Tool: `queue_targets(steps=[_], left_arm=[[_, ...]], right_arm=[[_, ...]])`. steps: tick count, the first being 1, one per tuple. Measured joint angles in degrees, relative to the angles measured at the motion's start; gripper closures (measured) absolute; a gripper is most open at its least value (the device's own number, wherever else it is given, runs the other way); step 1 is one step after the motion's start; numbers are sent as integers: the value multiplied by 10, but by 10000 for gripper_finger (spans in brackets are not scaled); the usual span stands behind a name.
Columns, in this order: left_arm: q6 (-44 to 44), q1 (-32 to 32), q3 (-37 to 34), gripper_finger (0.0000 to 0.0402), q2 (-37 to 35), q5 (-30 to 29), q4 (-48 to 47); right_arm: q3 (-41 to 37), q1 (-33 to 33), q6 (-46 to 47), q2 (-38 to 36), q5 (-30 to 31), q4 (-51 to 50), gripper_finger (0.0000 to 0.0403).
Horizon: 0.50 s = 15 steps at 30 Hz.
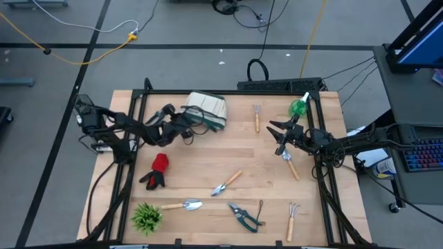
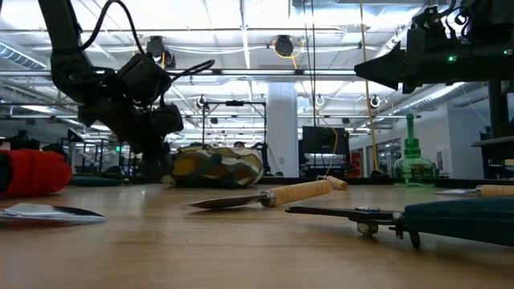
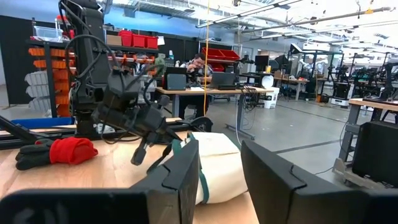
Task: Pick & Place Garden tools in Gardening bag
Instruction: Prepare the gardening bag
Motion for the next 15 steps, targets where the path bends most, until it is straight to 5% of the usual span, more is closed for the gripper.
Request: queue_targets(steps=[15], left_arm=[[-39, -54, 28, 393, -69, 1, -4]], right_arm=[[0, 0, 0, 0, 0, 0, 289]])
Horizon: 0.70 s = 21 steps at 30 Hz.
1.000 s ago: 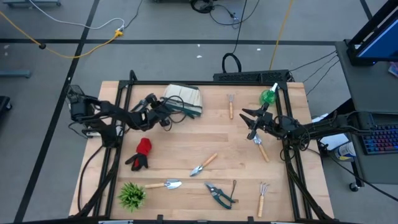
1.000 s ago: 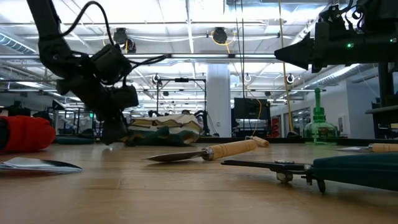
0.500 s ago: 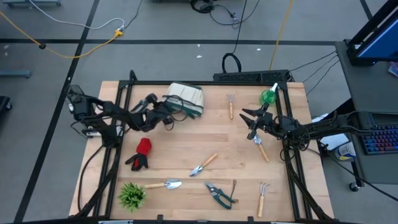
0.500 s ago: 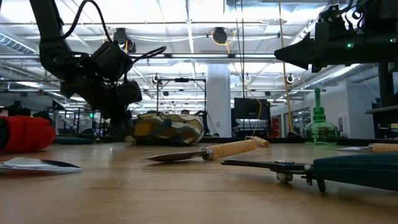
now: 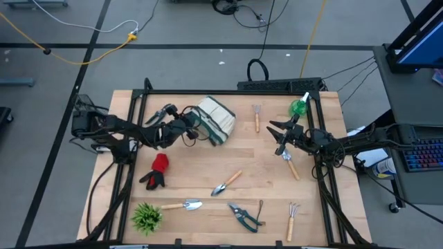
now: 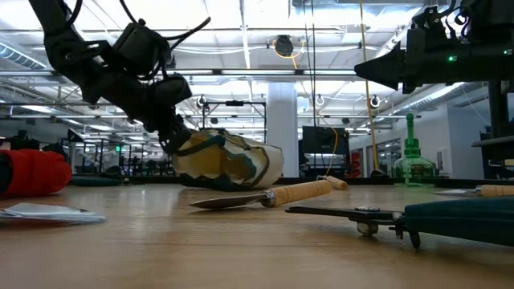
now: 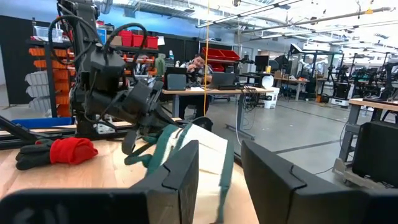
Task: Pick & Place Garden tools in Gardening bag
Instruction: Prepare the gardening bag
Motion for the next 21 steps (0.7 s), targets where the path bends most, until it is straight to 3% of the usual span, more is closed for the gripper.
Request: queue_targets(steps=[16, 21], left_arm=[[-145, -37, 2, 396, -49, 0, -77], [-223, -48, 55, 394, -49, 0, -228]], right_arm=[[0, 0, 6, 0, 0, 0, 289], [0, 0, 6, 0, 0, 0, 289]])
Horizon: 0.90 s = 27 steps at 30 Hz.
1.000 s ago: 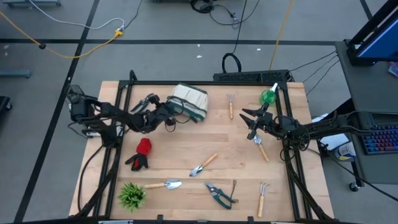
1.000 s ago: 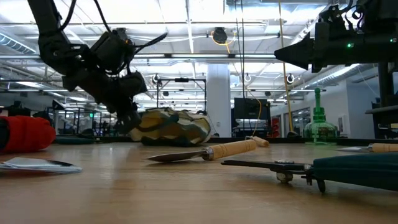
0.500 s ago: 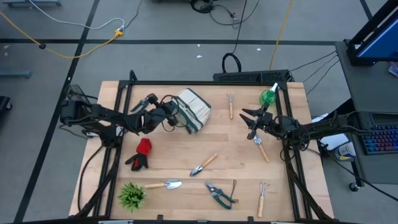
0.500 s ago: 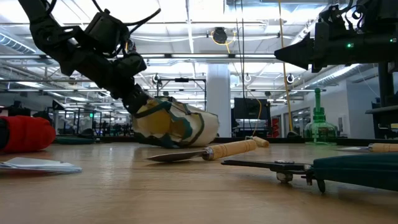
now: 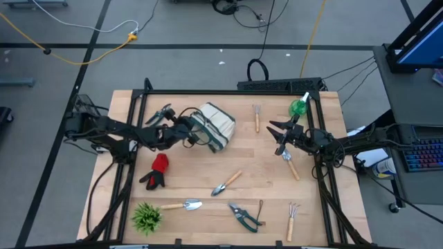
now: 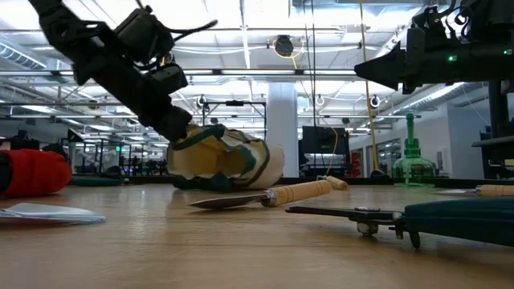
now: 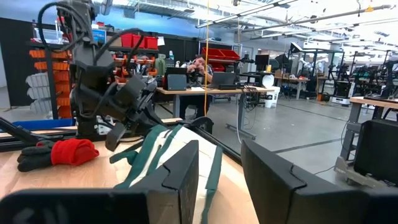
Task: Pick & Place Garden tools in Gardening bag
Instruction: Prepare the gardening bag
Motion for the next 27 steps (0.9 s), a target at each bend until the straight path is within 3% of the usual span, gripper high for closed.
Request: queue_targets(steps=[7, 14, 27], left_arm=[[-70, -6, 101, 394, 0, 34, -172], [-80, -6, 144, 395, 0, 59, -215], [-97, -6, 151, 397, 0, 79, -235]], right_arm=[[0, 0, -1, 0, 0, -6, 289], [0, 0, 0, 0, 1, -21, 289], [0, 0, 0, 0, 1, -17, 289]])
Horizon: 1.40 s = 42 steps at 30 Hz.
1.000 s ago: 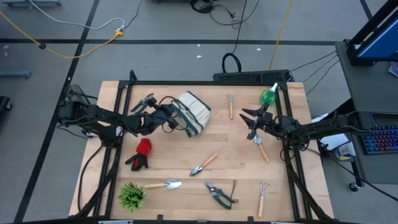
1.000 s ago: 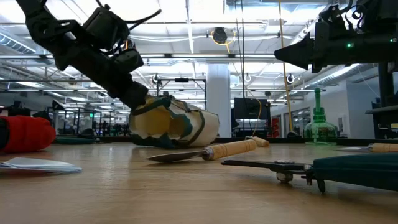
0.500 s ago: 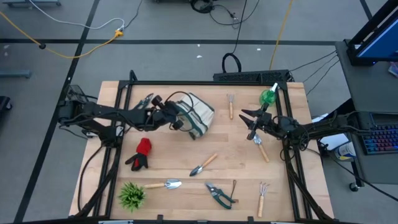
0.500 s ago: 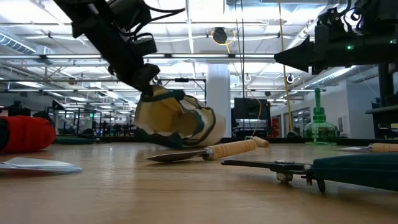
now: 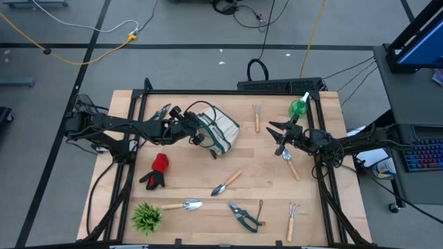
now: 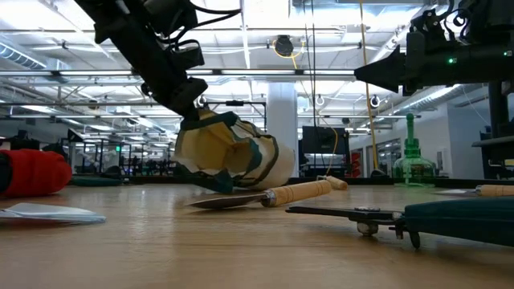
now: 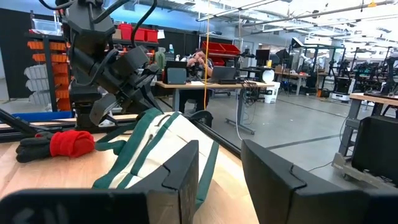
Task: Pick & Place Garden tools in Gardening bag
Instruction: Prepare the gardening bag
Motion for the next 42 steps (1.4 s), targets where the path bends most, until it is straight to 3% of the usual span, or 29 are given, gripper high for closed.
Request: queue_targets(steps=[12, 16, 19, 23, 29, 35, 42], left_arm=[[-72, 0, 2, 396, 0, 59, -5], [-143, 0, 44, 396, 0, 80, -92], [-201, -2, 88, 395, 0, 86, -180], [-217, -2, 141, 396, 0, 140, -241], [-239, 8, 170, 392, 0, 238, -250], [-281, 19, 170, 387, 0, 239, -304], [-295, 30, 170, 396, 0, 255, -303]], right_arm=[[0, 0, -3, 0, -1, 0, 289], [0, 0, -6, 0, -7, 0, 289], [0, 0, -9, 0, -46, 0, 289], [0, 0, -12, 0, -75, 1, 287], [0, 0, -16, 0, -77, 0, 244], [0, 0, -11, 0, -141, 1, 198], [0, 1, 36, 28, -165, 13, 199]])
